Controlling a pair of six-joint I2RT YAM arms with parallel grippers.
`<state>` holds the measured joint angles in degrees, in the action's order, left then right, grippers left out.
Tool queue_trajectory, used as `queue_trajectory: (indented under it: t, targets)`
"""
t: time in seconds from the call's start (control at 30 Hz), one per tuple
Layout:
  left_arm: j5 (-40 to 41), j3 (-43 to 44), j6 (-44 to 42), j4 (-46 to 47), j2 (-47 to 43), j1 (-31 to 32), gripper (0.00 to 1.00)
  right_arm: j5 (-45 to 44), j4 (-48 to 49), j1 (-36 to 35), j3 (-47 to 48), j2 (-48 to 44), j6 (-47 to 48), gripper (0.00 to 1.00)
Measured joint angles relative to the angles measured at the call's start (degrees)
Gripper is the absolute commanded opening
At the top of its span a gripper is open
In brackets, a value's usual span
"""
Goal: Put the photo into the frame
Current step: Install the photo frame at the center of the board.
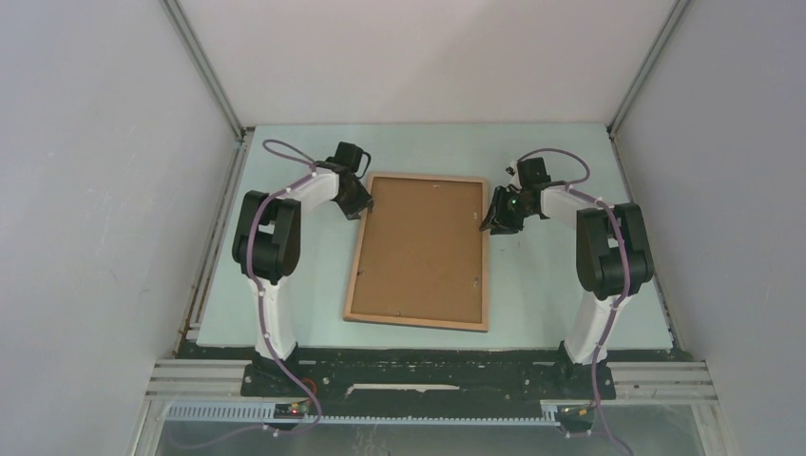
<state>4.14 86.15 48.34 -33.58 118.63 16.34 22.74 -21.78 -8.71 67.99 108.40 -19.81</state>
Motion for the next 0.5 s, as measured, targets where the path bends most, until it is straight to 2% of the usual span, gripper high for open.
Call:
queue_trajectory:
  t: [0.4,0.5]
  targets:
    - [5.44,-2.86,6.84,4.76,-1.33,-0.55,0.14,0.04,-0.07,-0.48,0.00,0.00,0.02,0.44]
    - [6.49,-3.45,7.23,5.46,-1.64,-0.55,0.17,0.04,-0.07,-0.50,0.00,0.00,0.00,0.44]
